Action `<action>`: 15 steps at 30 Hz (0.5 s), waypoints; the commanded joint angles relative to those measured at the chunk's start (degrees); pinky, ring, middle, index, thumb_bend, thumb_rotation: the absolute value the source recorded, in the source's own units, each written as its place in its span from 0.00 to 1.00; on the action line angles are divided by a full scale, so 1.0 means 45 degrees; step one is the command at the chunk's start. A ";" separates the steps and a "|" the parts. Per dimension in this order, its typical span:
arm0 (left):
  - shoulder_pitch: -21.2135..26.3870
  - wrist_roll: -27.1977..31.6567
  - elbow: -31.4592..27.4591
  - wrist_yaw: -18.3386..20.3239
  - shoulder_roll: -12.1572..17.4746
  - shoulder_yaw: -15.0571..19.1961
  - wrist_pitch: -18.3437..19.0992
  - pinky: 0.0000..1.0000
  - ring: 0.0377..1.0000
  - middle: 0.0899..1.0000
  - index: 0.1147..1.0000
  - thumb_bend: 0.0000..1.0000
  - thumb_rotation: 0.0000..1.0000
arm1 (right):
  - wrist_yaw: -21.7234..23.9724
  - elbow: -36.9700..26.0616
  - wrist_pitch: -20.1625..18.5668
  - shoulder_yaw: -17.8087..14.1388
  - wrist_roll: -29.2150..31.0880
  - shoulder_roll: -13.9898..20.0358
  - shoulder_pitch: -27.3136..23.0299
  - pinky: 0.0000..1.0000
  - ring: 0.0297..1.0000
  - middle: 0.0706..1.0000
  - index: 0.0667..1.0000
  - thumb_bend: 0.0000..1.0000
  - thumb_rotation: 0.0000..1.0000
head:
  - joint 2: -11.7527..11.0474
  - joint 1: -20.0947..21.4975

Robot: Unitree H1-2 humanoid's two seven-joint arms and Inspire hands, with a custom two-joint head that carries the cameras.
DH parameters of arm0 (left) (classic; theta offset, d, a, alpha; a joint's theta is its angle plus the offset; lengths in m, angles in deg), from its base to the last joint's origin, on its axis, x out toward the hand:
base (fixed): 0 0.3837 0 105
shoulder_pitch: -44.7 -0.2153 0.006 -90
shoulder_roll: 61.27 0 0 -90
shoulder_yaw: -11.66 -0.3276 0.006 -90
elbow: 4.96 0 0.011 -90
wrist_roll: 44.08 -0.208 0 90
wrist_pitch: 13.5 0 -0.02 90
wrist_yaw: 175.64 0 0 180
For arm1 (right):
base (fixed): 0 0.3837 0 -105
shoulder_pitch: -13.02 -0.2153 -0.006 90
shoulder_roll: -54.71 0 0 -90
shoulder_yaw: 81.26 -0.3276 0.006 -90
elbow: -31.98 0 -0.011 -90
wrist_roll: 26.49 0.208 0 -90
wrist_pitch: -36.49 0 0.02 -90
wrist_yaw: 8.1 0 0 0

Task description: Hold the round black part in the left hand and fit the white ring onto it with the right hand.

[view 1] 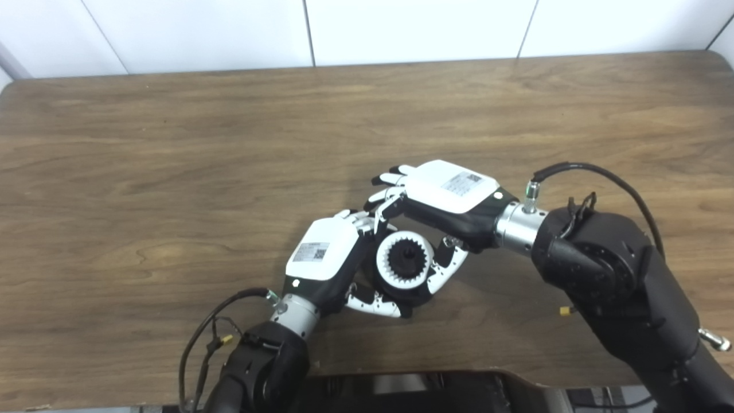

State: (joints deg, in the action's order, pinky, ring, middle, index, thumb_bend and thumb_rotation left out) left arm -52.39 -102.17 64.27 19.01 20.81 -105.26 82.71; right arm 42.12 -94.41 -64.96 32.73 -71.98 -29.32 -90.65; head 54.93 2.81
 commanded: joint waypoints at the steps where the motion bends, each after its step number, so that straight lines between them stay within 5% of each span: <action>1: 0.0049 -0.0183 -0.0199 0.0124 0.0016 -0.0014 0.0013 0.92 0.86 0.77 0.42 0.52 0.07 | -0.0302 0.0193 0.0122 -0.0298 0.0003 0.0161 -0.0152 1.00 0.96 0.83 0.45 0.52 0.14 | 0.0014 0.0007; 15: 0.0001 -0.0126 -0.0211 0.0083 -0.0004 0.0001 -0.0032 0.93 0.86 0.77 0.42 0.52 0.07 | -0.0856 0.1022 -0.0079 -0.0994 0.0885 0.0032 0.0139 1.00 0.97 0.83 0.45 0.52 0.14 | 0.0044 -0.0033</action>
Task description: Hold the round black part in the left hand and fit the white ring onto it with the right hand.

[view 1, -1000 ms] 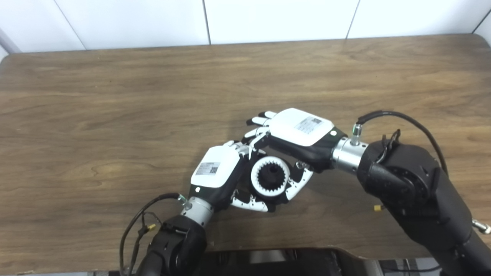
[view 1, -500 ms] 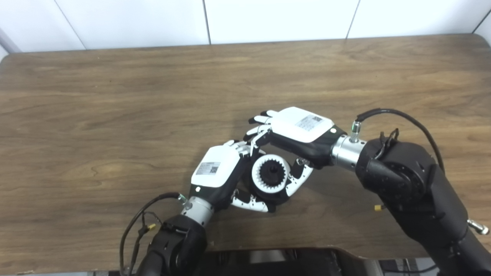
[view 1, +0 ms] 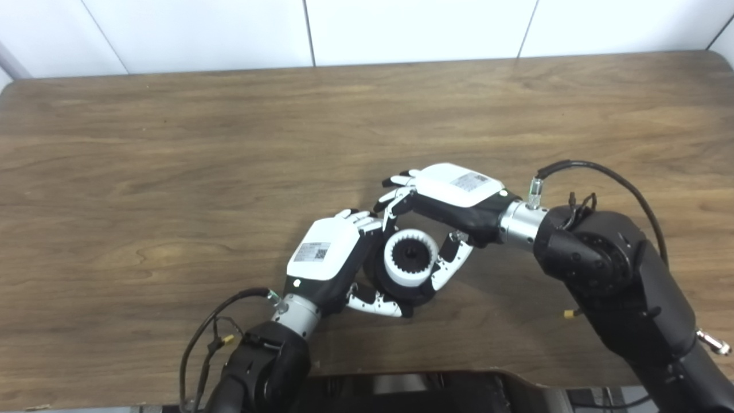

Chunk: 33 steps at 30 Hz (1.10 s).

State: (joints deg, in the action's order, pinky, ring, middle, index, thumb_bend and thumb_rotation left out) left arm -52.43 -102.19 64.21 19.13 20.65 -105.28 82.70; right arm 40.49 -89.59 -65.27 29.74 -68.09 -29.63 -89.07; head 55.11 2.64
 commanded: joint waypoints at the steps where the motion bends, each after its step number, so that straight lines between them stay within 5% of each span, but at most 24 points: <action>1: 0.0013 -0.0165 -0.0224 0.0090 0.0039 -0.0002 -0.0011 0.93 0.86 0.77 0.42 0.52 0.07 | -0.0586 0.0058 -0.0001 -0.0375 0.0139 0.0084 -0.0145 1.00 0.97 0.83 0.45 0.52 0.14 | 0.0005 0.0006; 12: 0.0031 -0.0174 -0.0323 0.0176 0.0119 0.0031 -0.0059 0.91 0.85 0.76 0.42 0.52 0.07 | -0.1229 0.0266 0.0187 -0.0185 0.0022 0.0209 0.0212 1.00 0.96 0.84 0.45 0.52 0.15 | 0.0041 0.0029; 14: 0.0028 -0.0189 -0.0310 0.0165 0.0114 0.0036 -0.0057 0.91 0.85 0.76 0.42 0.52 0.07 | -0.1184 0.0155 0.0121 -0.0193 -0.0008 0.0205 0.0185 1.00 0.96 0.84 0.57 0.87 0.21 | 0.0041 0.0029; 17: 0.0017 -0.0115 -0.0269 0.0144 0.0107 0.0061 -0.0067 0.92 0.85 0.76 0.42 0.52 0.07 | -0.0970 -0.0039 -0.0125 -0.0222 -0.0089 0.0158 0.0096 1.00 0.97 0.87 0.68 0.99 0.31 | 0.0030 0.0051; 23: 0.0020 -0.0174 -0.0212 0.0225 0.0147 0.0082 -0.0044 0.92 0.86 0.76 0.42 0.52 0.07 | -0.0599 -0.0441 -0.0600 -0.0273 -0.0129 0.0168 -0.0224 1.00 0.97 0.90 0.76 1.00 0.38 | -0.0007 0.0075; 33: 0.0091 -0.0345 0.0072 0.0441 0.0235 0.0190 0.0185 0.92 0.85 0.76 0.42 0.52 0.07 | 0.0249 -0.1429 -0.2017 -0.0857 0.0217 0.0126 -0.1310 0.92 0.96 0.89 0.73 1.00 0.35 | -0.0311 0.0161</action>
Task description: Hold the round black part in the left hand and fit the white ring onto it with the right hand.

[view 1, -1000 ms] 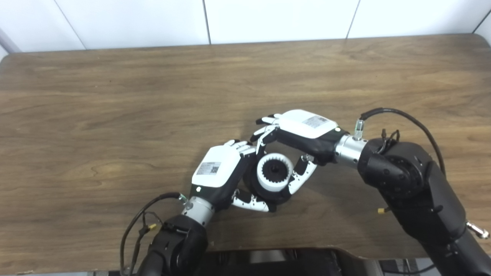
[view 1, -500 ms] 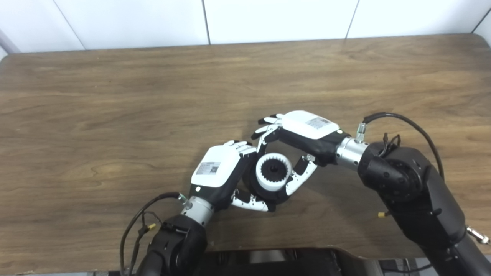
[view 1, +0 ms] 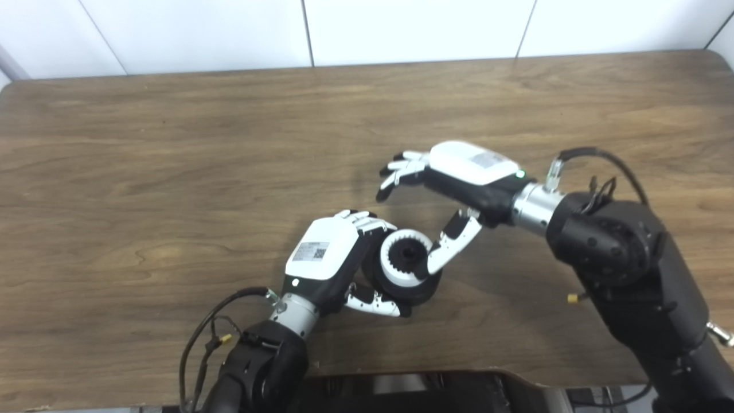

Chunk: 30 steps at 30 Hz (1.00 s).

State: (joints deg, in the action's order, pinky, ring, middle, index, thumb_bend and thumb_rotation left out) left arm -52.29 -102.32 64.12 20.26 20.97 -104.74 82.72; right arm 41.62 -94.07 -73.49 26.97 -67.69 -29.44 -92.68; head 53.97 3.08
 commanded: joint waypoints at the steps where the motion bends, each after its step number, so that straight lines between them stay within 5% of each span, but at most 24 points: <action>1: 0.0063 -0.0355 0.0118 0.0187 0.0175 0.0074 0.0185 0.92 0.85 0.76 0.42 0.52 0.07 | 0.0041 -0.0496 -0.0319 -0.0282 0.0156 0.0095 -0.0586 0.91 0.95 0.89 0.72 1.00 0.36 | -0.0084 0.0062; 10: 0.0057 -0.0315 0.0245 0.0178 0.0268 0.0170 0.0202 0.92 0.86 0.76 0.42 0.52 0.07 | 0.0205 -0.0940 -0.1166 -0.0684 0.0475 0.0407 -0.1009 0.89 0.95 0.89 0.72 1.00 0.35 | -0.0220 0.0145; 25: 0.0176 0.0054 0.0435 0.0023 0.0150 0.0575 0.0377 0.90 0.83 0.74 0.43 0.52 0.08 | -0.0176 -0.0696 -0.0933 -0.1003 0.0476 0.0721 -0.0961 0.84 0.93 0.87 0.70 1.00 0.35 | -0.0273 0.0091; 27: 0.0308 0.0068 0.0380 0.0439 0.0162 0.0644 0.0606 0.89 0.84 0.76 0.58 0.76 0.24 | -0.0246 -0.0675 -0.0897 -0.1014 0.0496 0.0722 -0.0942 0.83 0.93 0.87 0.70 1.00 0.35 | -0.0300 0.0097; 30: 0.0576 0.0154 0.0277 0.1067 0.0205 0.0758 0.0812 0.84 0.84 0.79 0.69 0.87 0.32 | -0.0363 -0.0650 -0.0862 -0.1061 0.0572 0.0730 -0.0892 0.83 0.92 0.87 0.70 1.00 0.35 | -0.0323 0.0083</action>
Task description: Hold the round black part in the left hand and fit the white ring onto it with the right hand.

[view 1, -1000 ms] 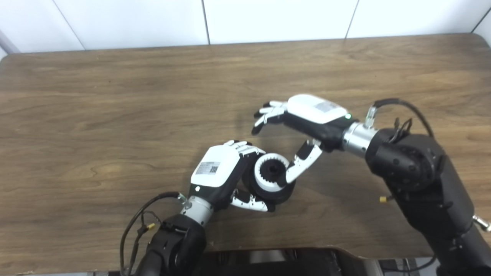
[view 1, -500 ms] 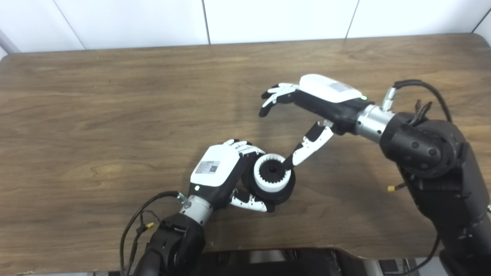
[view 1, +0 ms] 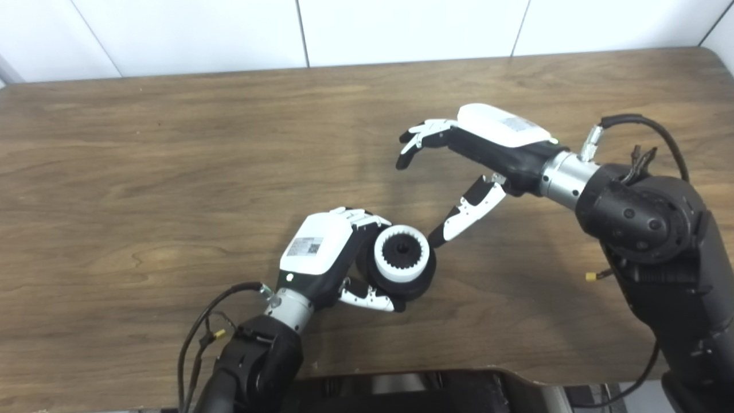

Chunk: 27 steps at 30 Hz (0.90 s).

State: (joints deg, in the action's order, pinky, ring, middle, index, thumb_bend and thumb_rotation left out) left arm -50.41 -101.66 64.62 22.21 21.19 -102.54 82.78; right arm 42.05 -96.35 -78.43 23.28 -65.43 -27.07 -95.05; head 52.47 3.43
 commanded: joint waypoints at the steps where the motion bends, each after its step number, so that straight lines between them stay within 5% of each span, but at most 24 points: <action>1: 0.0227 0.0032 0.0127 0.0829 0.0156 0.0313 0.0854 0.84 0.85 0.80 0.72 0.90 0.33 | -0.0483 -0.0138 0.0242 -0.0240 0.0080 0.0210 -0.0359 0.83 0.92 0.87 0.70 1.00 0.35 | 0.0004 0.0006; 8: 0.1497 0.0158 -0.0519 0.3619 0.0430 0.0664 0.2174 0.91 0.91 0.89 0.87 1.00 0.40 | -0.0667 -0.0117 0.0165 -0.0267 0.0116 0.0211 -0.0255 0.83 0.92 0.87 0.70 1.00 0.36 | -0.0077 -0.0017; 27: 0.2657 0.1267 -0.0838 0.4788 0.1387 0.1815 0.3259 0.97 0.95 0.94 0.95 1.00 0.41 | -0.0816 -0.0184 -0.0016 -0.0388 0.0127 0.0194 -0.0150 0.83 0.93 0.87 0.69 1.00 0.36 | -0.0209 -0.0121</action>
State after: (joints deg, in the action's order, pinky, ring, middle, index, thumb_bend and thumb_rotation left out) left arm -39.57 -95.80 62.06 43.16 25.67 -95.78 95.63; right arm 40.07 -96.17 -78.51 22.62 -65.15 -27.07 -94.11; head 51.50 2.81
